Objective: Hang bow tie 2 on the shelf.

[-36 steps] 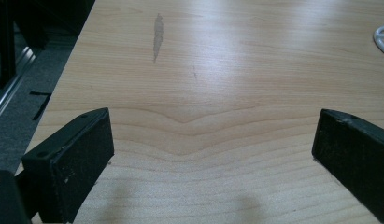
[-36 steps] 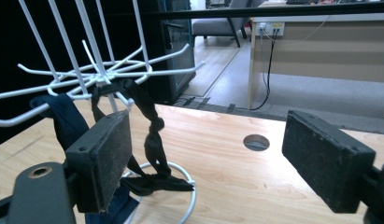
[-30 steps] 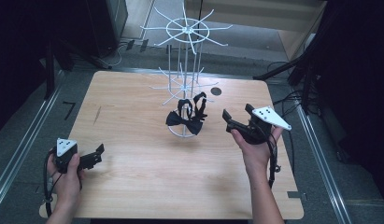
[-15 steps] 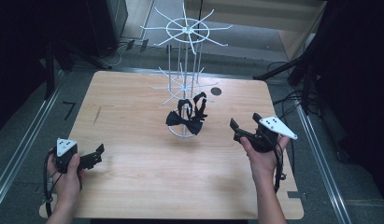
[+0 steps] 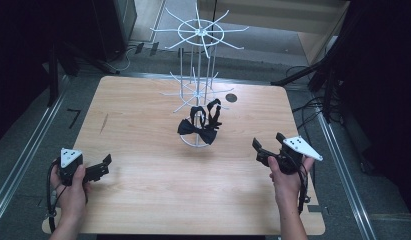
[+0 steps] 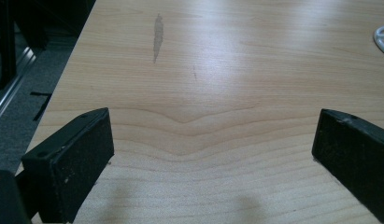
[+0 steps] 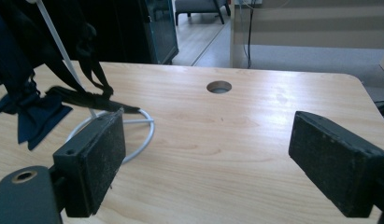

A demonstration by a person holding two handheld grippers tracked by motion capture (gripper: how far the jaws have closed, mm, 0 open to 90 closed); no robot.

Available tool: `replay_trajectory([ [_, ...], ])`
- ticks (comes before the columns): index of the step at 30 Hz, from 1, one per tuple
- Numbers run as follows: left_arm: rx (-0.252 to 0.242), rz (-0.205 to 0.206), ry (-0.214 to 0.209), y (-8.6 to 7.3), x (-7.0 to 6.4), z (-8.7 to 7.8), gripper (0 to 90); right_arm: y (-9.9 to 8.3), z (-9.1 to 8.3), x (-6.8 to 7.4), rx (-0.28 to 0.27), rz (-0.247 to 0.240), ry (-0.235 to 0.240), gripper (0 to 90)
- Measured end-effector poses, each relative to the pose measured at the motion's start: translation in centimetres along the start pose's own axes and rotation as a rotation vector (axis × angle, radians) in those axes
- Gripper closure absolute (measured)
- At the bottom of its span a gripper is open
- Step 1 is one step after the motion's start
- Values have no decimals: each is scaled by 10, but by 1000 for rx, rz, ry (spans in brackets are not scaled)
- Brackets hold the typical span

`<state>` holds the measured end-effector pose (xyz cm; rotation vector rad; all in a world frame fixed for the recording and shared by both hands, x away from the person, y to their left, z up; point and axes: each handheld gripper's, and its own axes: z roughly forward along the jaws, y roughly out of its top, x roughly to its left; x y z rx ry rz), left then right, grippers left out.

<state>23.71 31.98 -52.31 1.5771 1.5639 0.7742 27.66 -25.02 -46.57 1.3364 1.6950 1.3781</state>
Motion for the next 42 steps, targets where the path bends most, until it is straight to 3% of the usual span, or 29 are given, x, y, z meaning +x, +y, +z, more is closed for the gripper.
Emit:
replay_trajectory([
  [19,0,0,1,0,0,0,0,-37,-7,-29,51,9,-47,114],
  [42,-1,1,2,0,0,0,0,-62,-29,-62,79,52,-92,114],
])
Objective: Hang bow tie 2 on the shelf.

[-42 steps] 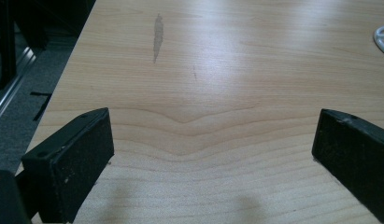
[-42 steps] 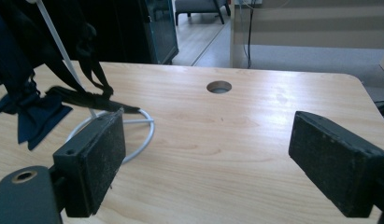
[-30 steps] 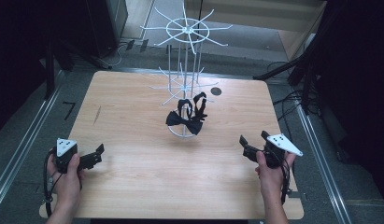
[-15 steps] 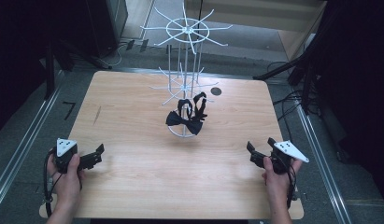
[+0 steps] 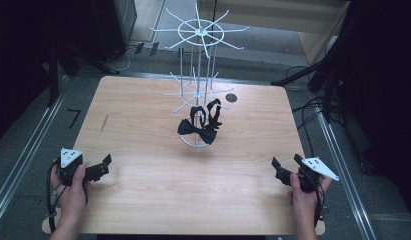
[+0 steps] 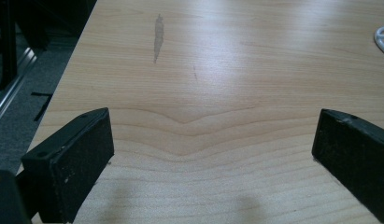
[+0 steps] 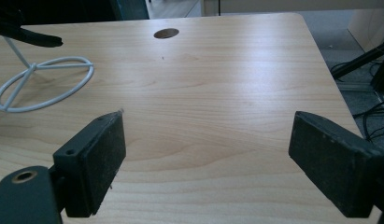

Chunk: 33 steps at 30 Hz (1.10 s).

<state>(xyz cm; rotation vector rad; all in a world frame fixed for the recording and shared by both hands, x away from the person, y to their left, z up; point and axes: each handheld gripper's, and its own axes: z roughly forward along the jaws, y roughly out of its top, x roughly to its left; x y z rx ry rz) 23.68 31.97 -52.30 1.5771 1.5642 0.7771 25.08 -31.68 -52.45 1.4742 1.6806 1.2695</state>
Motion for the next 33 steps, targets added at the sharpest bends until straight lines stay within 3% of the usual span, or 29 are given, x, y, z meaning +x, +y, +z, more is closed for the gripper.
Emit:
replay_trajectory([
  [17,2,3,-2,0,-1,0,0,-17,-24,-26,15,45,-25,115],
  [33,4,5,-3,0,-1,0,0,-28,-40,-43,27,54,-46,118],
])
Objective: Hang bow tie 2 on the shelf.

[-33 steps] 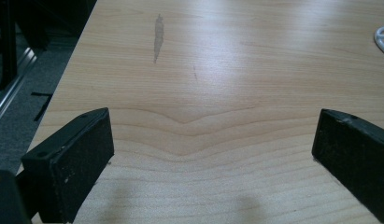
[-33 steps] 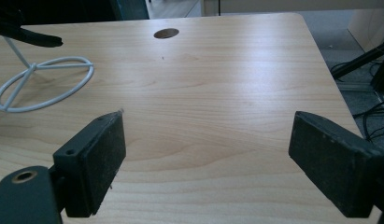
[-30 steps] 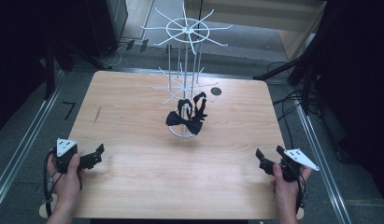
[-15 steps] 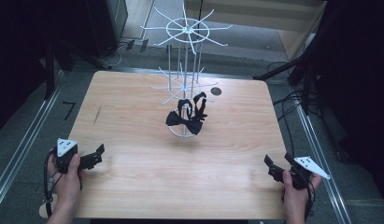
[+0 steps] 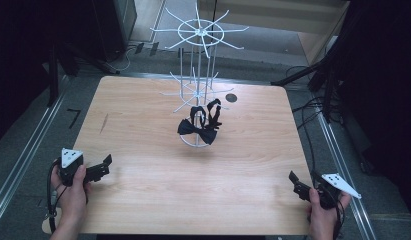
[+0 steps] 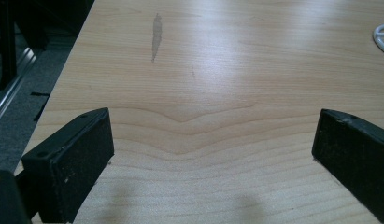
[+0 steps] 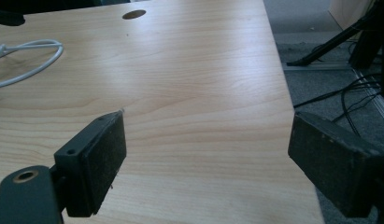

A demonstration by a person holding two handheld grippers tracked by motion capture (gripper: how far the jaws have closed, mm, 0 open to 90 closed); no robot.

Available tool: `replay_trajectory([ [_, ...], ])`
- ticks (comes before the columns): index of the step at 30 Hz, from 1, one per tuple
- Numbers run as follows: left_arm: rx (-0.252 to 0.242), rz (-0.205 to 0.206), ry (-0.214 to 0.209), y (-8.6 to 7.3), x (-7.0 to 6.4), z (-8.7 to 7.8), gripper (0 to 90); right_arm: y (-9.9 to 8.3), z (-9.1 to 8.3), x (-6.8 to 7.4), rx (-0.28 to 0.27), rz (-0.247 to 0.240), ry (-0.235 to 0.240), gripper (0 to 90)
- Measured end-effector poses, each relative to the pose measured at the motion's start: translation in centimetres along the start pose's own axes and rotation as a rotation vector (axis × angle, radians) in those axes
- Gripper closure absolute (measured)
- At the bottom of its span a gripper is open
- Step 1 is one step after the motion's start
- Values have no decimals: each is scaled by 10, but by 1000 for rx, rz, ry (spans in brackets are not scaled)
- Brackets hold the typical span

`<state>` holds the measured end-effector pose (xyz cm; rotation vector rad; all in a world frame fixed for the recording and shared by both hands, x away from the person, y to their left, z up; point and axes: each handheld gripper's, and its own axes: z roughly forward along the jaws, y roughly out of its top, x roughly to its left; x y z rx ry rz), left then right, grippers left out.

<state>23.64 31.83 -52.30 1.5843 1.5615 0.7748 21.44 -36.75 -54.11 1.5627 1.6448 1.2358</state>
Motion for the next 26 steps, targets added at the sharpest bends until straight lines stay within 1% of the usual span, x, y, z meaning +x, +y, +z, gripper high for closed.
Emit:
replay_trajectory([
  [3,1,2,3,0,0,0,0,-3,-6,-6,0,11,-7,119],
  [10,1,4,2,0,-1,0,0,-7,-11,-12,1,16,-14,123],
  [11,1,4,1,0,-1,0,0,-9,-12,-12,6,15,-16,123],
  [12,1,4,0,0,-1,0,0,-9,-12,-12,6,2,-17,124],
  [16,4,0,-2,0,-1,0,0,-11,-13,-9,20,-4,-15,125],
  [17,3,-1,-3,0,-1,0,0,-11,-13,-9,19,-24,-13,125],
  [26,4,5,1,0,-2,1,0,-13,-12,-9,30,-20,-4,127],
])
